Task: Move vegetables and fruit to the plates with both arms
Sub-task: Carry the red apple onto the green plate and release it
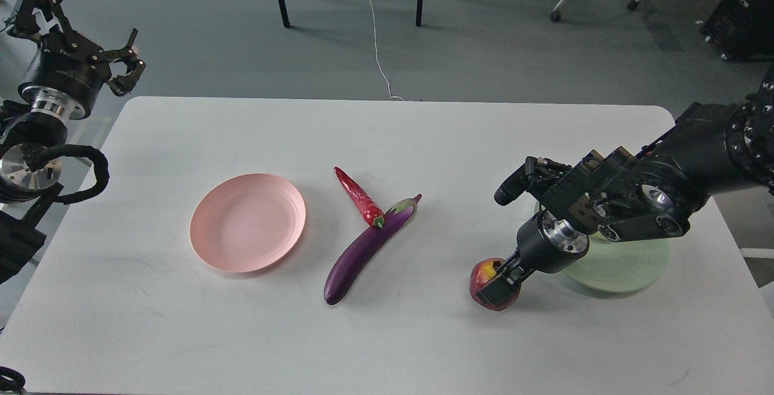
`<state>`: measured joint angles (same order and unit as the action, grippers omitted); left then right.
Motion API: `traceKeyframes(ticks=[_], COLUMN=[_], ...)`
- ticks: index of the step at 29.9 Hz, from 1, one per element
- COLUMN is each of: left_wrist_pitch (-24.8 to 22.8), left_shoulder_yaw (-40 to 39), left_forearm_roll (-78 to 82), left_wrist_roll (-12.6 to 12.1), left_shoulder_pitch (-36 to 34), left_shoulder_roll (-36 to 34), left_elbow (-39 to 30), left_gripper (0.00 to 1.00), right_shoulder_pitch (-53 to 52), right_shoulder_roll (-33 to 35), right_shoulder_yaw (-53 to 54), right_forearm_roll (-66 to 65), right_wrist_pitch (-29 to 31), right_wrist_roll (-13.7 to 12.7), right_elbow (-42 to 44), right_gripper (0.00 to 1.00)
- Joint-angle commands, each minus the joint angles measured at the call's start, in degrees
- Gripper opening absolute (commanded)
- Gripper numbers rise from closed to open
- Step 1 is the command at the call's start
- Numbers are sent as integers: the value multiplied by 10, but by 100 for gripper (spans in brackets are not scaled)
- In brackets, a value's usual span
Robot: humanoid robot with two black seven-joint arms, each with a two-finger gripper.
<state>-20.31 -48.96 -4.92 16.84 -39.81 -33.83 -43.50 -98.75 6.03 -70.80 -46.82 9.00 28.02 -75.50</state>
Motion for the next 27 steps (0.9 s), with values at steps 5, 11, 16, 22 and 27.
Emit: traceKeyframes(ticks=[5, 11, 16, 22, 27], left_wrist_pitch=[0, 0, 0, 1, 0], left_shoulder_yaw=[0, 0, 0, 0, 2], left_forearm_roll=[-1, -1, -1, -1, 0], left_wrist_roll=[0, 1, 0, 0, -1], left_shoulder_pitch=[-1, -1, -1, -1, -1], left_shoulder_roll=[0, 2, 2, 3, 3], left_elbow=[0, 0, 0, -1, -1], left_gripper=[98, 98, 98, 98, 98], right_shoulder_pitch=[-74, -87, -80, -30, -15], right_shoulder_roll=[75, 158, 212, 228, 228], right_shoulder_yaw=[6, -21, -37, -41, -41], right_forearm_roll=[-6, -94, -114, -112, -112], right_wrist_pitch=[1, 1, 1, -3, -3], right_wrist_roll=[0, 0, 0, 0, 0], right_elbow=[-24, -39, -38, -25, -5], right_gripper=[45, 46, 47, 61, 69])
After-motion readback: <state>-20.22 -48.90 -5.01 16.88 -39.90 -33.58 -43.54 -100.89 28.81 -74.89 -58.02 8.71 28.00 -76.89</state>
